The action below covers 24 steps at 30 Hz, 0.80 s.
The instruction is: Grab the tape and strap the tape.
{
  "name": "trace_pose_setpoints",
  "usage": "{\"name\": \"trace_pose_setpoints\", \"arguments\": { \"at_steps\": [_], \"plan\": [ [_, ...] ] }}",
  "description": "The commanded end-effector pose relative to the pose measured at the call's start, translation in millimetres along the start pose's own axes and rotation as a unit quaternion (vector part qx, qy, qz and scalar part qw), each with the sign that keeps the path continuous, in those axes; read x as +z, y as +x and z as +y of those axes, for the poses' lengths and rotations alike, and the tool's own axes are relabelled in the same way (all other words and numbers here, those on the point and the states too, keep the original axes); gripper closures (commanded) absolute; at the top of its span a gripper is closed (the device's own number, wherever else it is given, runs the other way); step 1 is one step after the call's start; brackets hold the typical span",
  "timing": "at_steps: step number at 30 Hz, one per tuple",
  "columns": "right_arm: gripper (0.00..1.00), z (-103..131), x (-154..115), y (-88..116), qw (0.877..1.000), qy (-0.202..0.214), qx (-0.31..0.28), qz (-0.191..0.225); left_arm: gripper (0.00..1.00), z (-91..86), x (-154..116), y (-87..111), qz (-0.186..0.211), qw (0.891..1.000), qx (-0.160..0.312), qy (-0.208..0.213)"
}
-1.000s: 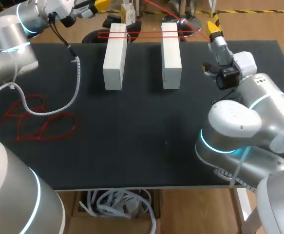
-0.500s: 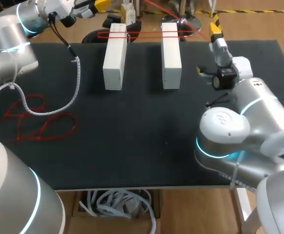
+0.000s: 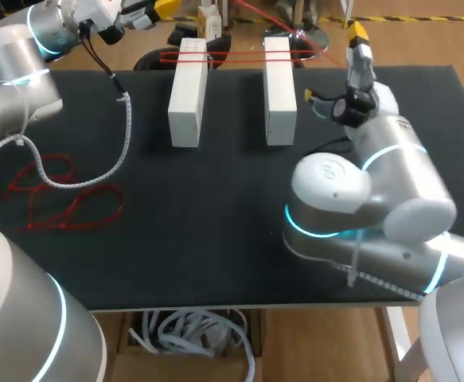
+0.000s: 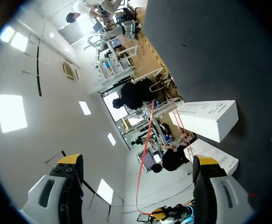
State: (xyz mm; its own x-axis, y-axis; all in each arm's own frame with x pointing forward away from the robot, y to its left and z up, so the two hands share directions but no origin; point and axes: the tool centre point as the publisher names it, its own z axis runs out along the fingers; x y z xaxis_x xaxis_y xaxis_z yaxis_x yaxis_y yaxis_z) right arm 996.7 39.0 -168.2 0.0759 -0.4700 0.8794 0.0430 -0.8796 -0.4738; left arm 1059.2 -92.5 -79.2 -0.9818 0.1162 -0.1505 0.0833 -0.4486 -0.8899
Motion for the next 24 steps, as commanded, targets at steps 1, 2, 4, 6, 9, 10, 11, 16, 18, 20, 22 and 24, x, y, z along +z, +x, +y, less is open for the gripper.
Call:
{"name": "trace_pose_setpoints", "arguments": {
  "at_steps": [1,2,4,6,9,10,11,16,18,20,22,24],
  "plan": [
    [0.0,-10,12,-11,0.993,-0.12,-0.003,0.024,1.0,0.8,-1,-1.3,0.002,1.0,-0.001,0.001],
    [0.0,-10,14,-11,0.992,-0.123,0.0,0.024,1.0,0.8,-1,-1.3,0.002,1.0,-0.001,0.001],
    [0.0,-9,16,-11,0.991,-0.128,-0.003,0.029,1.0,0.8,-1,-1.3,0.002,1.0,-0.001,0.001],
    [0.0,-9,19,-11,0.99,-0.135,-0.001,0.035,1.0,0.8,-1,-1.3,0.002,1.0,-0.001,0.001],
    [0.0,-10,23,-7,0.99,-0.137,0.006,0.04,1.0,0.8,-1,-1.3,0.002,1.0,-0.001,0.001],
    [0.0,-10,24,-6,0.99,-0.136,0.007,0.04,1.0,0.8,-1,-1.3,0.002,1.0,-0.001,0.001],
    [0.0,-10,24,-5,0.99,-0.135,0.008,0.041,1.0,0.8,-1,-1.3,0.002,1.0,-0.001,0.001],
    [0.58,-8,26,1,0.991,-0.129,0.015,0.039,1.0,0.8,-1,-1.3,0.002,1.0,-0.001,0.001],
    [0.52,-6,27,3,0.991,-0.131,0.02,0.037,1.0,0.8,-1,-1.3,0.002,1.0,-0.001,0.001],
    [0.57,-3,29,5,0.99,-0.132,0.021,0.037,1.0,0.8,-1,-1.3,0.002,1.0,-0.001,0.001],
    [0.61,-1,29,7,0.99,-0.134,0.023,0.038,1.0,0.8,-1,-1.3,0.002,1.0,-0.001,0.001],
    [0.62,-1,29,8,0.99,-0.134,0.023,0.038,1.0,0.8,-1,-1.3,0.002,1.0,-0.001,0.001]
  ]
}}
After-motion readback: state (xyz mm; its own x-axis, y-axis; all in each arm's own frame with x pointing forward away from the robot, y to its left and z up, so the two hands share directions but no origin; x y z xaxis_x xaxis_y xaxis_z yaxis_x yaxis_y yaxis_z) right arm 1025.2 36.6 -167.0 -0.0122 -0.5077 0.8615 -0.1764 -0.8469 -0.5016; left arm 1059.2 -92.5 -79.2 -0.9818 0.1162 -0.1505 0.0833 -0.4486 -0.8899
